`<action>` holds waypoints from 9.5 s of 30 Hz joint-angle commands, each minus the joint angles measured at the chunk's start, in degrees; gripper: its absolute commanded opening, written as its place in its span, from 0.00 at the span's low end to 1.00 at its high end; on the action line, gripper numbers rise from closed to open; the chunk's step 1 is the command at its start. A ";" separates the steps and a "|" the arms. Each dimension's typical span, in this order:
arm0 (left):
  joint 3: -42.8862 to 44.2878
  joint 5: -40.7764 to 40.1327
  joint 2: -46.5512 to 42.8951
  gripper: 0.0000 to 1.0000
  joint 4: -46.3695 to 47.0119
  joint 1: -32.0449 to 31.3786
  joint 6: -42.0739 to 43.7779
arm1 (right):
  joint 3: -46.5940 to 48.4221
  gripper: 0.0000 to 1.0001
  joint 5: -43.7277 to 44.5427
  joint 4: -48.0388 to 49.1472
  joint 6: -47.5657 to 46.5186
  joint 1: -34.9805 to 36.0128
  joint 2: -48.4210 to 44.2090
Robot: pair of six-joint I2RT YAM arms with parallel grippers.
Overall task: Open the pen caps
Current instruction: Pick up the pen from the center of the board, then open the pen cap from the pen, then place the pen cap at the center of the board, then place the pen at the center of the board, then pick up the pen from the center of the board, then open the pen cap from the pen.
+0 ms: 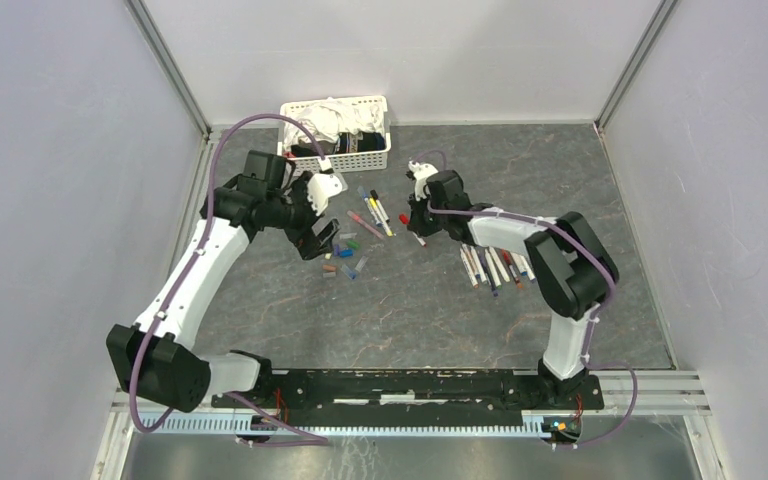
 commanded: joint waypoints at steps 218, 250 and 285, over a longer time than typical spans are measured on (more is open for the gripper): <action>-4.63 9.37 1.70 1.00 -1.66 5.16 7.88 | -5.99 0.00 1.74 6.88 -4.54 4.28 -4.71; 1.12 16.15 13.25 0.63 -10.10 -10.45 27.51 | -14.19 0.00 -43.70 2.83 0.02 4.45 -24.20; -0.51 8.94 12.78 0.02 -10.64 -13.83 28.18 | -13.94 0.00 -42.86 7.16 4.58 8.07 -18.36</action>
